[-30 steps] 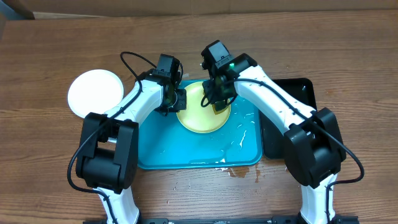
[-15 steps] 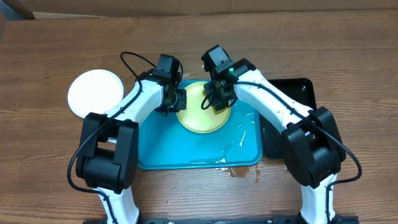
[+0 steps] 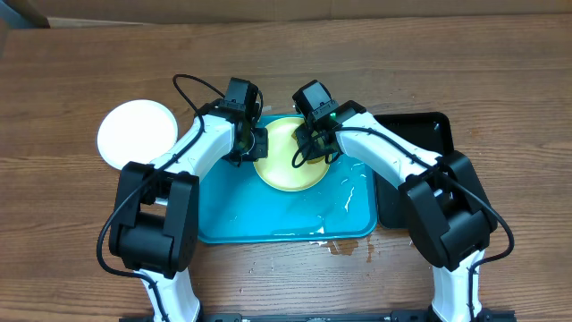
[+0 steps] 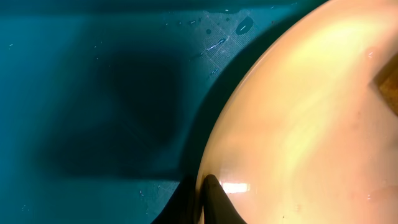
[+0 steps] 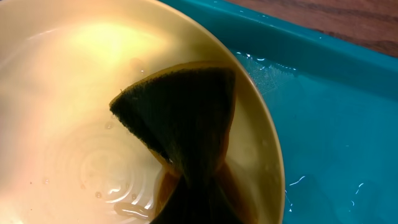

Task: Clean dirty plates on tray and stack at the side
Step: 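Scrub the yellow plate with the sponge in the right gripper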

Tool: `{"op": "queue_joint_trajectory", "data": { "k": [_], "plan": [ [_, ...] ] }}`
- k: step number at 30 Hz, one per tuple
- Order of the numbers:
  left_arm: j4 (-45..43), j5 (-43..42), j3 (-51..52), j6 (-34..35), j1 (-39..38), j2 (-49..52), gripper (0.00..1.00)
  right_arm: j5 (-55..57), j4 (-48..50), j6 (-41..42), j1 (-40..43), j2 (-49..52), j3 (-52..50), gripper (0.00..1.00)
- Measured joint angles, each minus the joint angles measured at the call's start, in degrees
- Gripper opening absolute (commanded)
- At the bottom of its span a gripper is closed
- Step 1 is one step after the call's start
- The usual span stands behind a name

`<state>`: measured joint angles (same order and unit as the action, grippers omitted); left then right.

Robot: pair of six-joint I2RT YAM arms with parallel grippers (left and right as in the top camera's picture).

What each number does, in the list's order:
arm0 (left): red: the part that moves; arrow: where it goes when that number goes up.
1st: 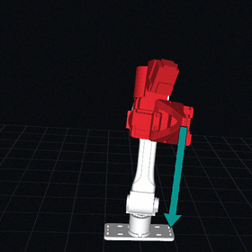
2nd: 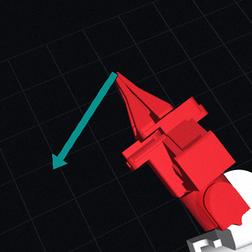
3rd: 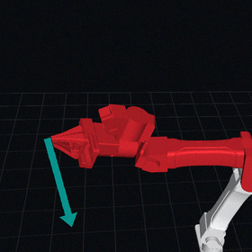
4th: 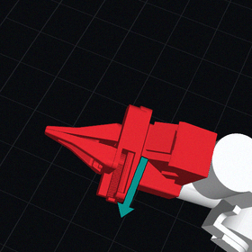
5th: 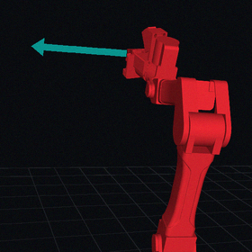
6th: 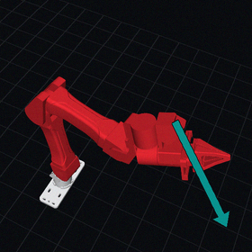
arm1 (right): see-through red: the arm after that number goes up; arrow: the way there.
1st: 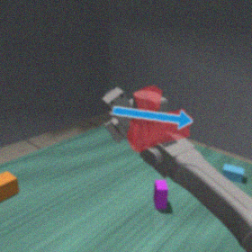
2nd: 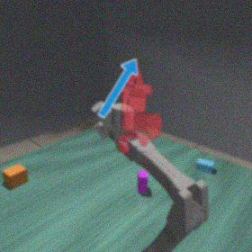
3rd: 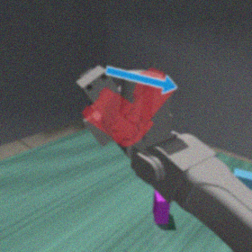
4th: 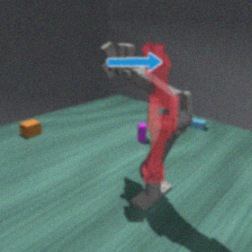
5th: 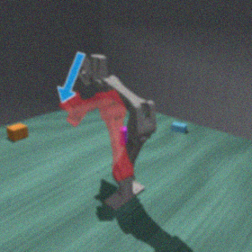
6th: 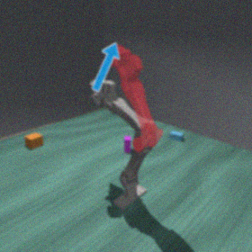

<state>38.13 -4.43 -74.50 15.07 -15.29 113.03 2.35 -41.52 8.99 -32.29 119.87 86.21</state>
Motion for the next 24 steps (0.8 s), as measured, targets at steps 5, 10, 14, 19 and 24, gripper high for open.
{"op": "queue_joint_trajectory", "data": {
  "k": [5, 10, 14, 19, 24],
  "plan": [
    [0.0, -0.04, 0.0, -0.02, 0.0, 0.0, 0.04, 0.0, 0.07, 0.24, 0.0, 0.13, -0.02, 0.04],
    [0.0, -0.04, 0.0, -0.02, 0.0, 0.0, 0.04, -0.9, -0.94, 0.37, 0.24, 1.01, -0.02, 0.04],
    [0.13, -0.13, 0.0, -0.04, 0.0, 0.0, 0.04, -6.6, -2.84, -0.92, 1.99, 1.01, 0.04, 0.04],
    [0.2, -0.31, 0.0, -0.04, 0.0, 0.0, 0.04, -15.1, -3.63, -1.6, 4.98, 1.29, 0.04, 0.04],
    [0.15, -0.31, 0.0, -0.04, 0.0, 0.0, 0.04, -18.58, -3.5, -1.79, 5.7, 1.6, 0.04, 0.04]
  ]
}}
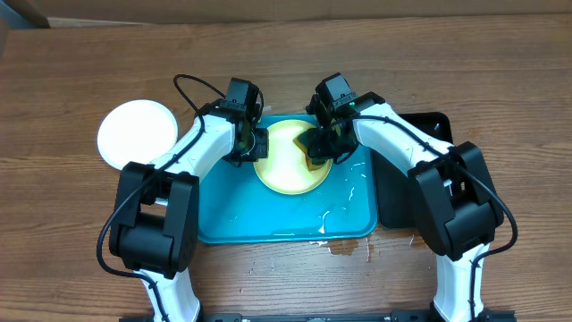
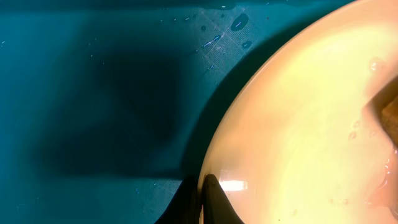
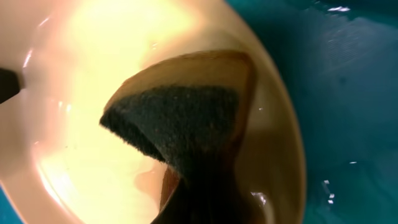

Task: Clean dirty plates on tray and stack at the side
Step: 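Scrub the yellow plate with the sponge in the right gripper, then return the sponge to the black tray and release it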

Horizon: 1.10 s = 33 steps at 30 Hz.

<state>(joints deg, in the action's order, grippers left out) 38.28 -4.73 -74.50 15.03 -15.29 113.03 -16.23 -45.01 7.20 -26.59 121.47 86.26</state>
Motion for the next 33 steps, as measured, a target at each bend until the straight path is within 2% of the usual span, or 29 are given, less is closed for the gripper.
{"op": "queue_joint_trajectory", "data": {
  "k": [12, 22, 27, 33],
  "plan": [
    [-0.2, 0.02, 0.0, 0.0, 0.0, 0.0, 0.04, -3.56, 0.39, 3.74, -0.07, 0.28, -0.02, 0.04],
    [-0.46, 0.02, 0.0, 0.0, 0.0, 0.0, 0.04, -18.32, 2.12, 4.5, -0.02, 1.4, -0.02, 0.04],
    [-0.42, 0.02, 0.0, 0.0, 0.0, 0.0, 0.05, -29.38, -0.98, 2.86, 1.66, 1.92, 5.01, 0.04],
    [-0.37, 0.02, 0.0, 0.02, 0.0, 0.0, 0.05, -33.55, -7.45, 2.14, 7.65, 0.2, 12.9, 0.04]
  ]
}}
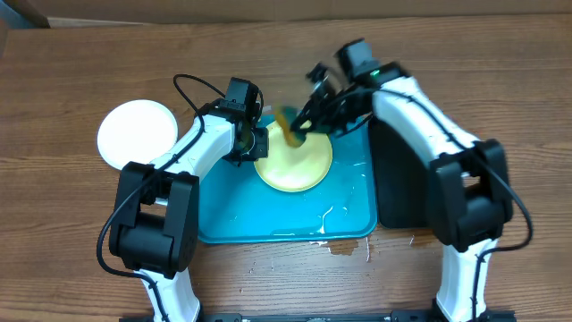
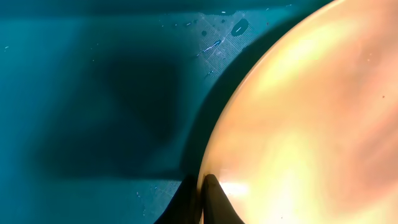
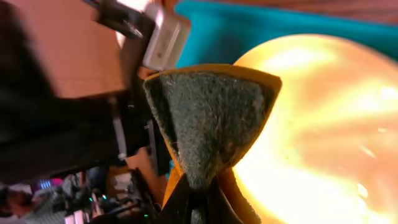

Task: Clean dirty plates on tray and stack at the side
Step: 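Return the sponge to the black tray and release it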

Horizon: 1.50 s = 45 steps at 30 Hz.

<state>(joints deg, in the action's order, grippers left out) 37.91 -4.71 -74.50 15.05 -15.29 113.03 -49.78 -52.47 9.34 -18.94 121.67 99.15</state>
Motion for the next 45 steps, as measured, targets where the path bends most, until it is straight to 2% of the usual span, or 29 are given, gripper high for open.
{"op": "queue_joint_trajectory", "data": {
  "k": [3, 8, 13, 18, 22, 30, 31, 32, 37, 39, 41, 45],
  "plan": [
    [0.0, 0.02, 0.0, 0.0, 0.0, 0.0, 0.07, -0.61, -3.67, -0.92, 2.27, -1.75, 0.39, 0.04],
    [0.15, 0.09, 0.0, -0.04, 0.0, 0.0, 0.18, -0.04, -8.13, -2.36, 4.9, -2.69, 0.39, 0.04],
    [0.13, 0.26, 0.0, 0.0, 0.0, 0.0, 0.28, 4.9, -15.54, -3.13, 13.03, -2.71, 0.46, 0.04],
    [0.02, 0.26, 0.0, 0.0, 0.0, 0.0, 0.29, 13.97, -23.61, -3.72, 20.74, -2.73, 0.46, 0.04],
    [-0.02, 0.26, 0.0, 0.0, 0.0, 0.0, 0.29, 24.0, -28.2, -4.04, 23.91, -2.78, 0.46, 0.04],
    [0.0, 0.26, 0.0, 0.0, 0.0, 0.0, 0.29, 39.89, -28.22, -4.13, 24.48, -2.97, -1.03, 0.04],
    [0.0, 0.26, 0.0, 0.0, 0.0, 0.0, 0.28, 41.33, -27.89, -4.17, 24.48, -2.99, -1.84, 0.06],
    [0.0, 0.26, 0.0, 0.0, 0.0, 0.0, 0.29, 42.42, -27.54, -4.17, 24.48, -2.99, -2.45, 0.12],
    [0.04, 0.26, 0.0, 0.0, 0.0, 0.0, 0.34, 45.03, -27.06, -4.9, 24.48, -2.99, -3.72, 0.48],
    [0.09, 0.26, 0.0, 0.0, 0.0, 0.0, 0.36, 45.59, -27.08, -4.66, 24.48, -3.02, -3.78, 0.54],
    [0.11, 0.28, 0.0, 0.0, 0.0, 0.0, 0.4, 45.88, -26.82, -4.9, 24.46, -3.02, -3.82, 0.67],
    [0.13, 0.26, 0.0, 0.0, 0.0, 0.0, 0.42, 46.23, -25.27, -5.03, 24.48, -3.02, -3.87, 0.82]
  ]
}}
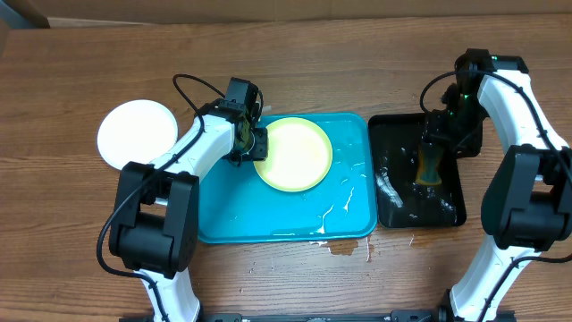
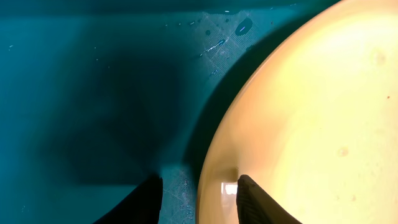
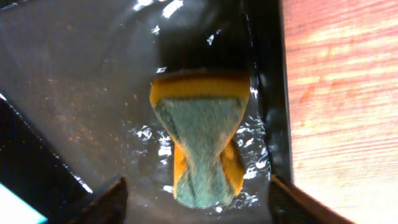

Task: Clean dirty plates on tray and stack at the side
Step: 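Return the sponge to the black tray and release it, then carry the yellow plate left with the left gripper onto the white plates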

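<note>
A pale yellow plate lies on the teal tray. My left gripper is at the plate's left rim. In the left wrist view the left gripper is open, its fingers standing either side of the yellow plate's rim without pinching it. A yellow and green sponge lies in the wet black tray. My right gripper hovers open just over it, the same right gripper above the sponge in the overhead view.
A white plate sits on the wooden table left of the teal tray. The black tray stands right of the teal tray. Water streaks lie on the teal tray's right half, and a small puddle on the table at its front edge.
My right gripper went from above the yellow plate to the black tray and let the sponge go there. My left gripper has opened off the plate's rim.
My left gripper held the yellow plate's left rim while the right one pressed the sponge into the plate, first near its right edge, then nearer its middle. Then the sponge was lifted above the plate. Now it lies in the black tray and both grippers are open.
</note>
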Tool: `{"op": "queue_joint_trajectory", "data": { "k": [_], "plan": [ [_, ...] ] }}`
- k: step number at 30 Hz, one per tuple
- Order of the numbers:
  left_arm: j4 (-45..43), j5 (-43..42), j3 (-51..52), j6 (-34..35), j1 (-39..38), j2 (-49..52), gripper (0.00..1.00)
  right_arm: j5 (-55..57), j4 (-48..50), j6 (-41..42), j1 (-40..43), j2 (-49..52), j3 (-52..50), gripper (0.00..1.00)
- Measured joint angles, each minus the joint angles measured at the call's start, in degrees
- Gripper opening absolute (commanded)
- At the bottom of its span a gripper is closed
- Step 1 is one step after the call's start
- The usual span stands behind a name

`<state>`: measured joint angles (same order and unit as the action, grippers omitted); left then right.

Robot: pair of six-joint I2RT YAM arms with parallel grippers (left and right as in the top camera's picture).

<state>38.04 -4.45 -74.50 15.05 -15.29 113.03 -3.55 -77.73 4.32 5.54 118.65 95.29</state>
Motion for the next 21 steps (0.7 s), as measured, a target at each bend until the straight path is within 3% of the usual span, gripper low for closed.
{"op": "queue_joint_trajectory", "data": {
  "k": [5, 9, 16, 18, 21],
  "plan": [
    [-0.02, -0.02, 0.0, 0.0, 0.0, 0.0, 0.45, 0.09, 3.13, 0.15, 0.0, 0.0, 0.24, 1.0],
    [-0.13, -0.33, 0.0, 0.0, 0.0, 0.0, 0.44, 0.09, 7.5, 0.15, 0.0, 0.0, 2.16, 1.0],
    [0.96, -0.5, 0.0, -0.07, 0.0, 0.0, 0.17, 0.09, 8.74, 0.15, 0.0, -0.13, 2.45, 1.0],
    [1.16, -0.59, 0.0, 0.07, 0.0, 0.0, 0.04, 0.11, 8.96, 0.13, 0.0, -0.13, 2.45, 1.0],
    [1.11, -0.94, 0.0, 0.24, 0.0, 0.0, 0.04, 0.11, 9.29, 0.13, 0.0, -0.13, 2.45, 1.0]
  ]
}}
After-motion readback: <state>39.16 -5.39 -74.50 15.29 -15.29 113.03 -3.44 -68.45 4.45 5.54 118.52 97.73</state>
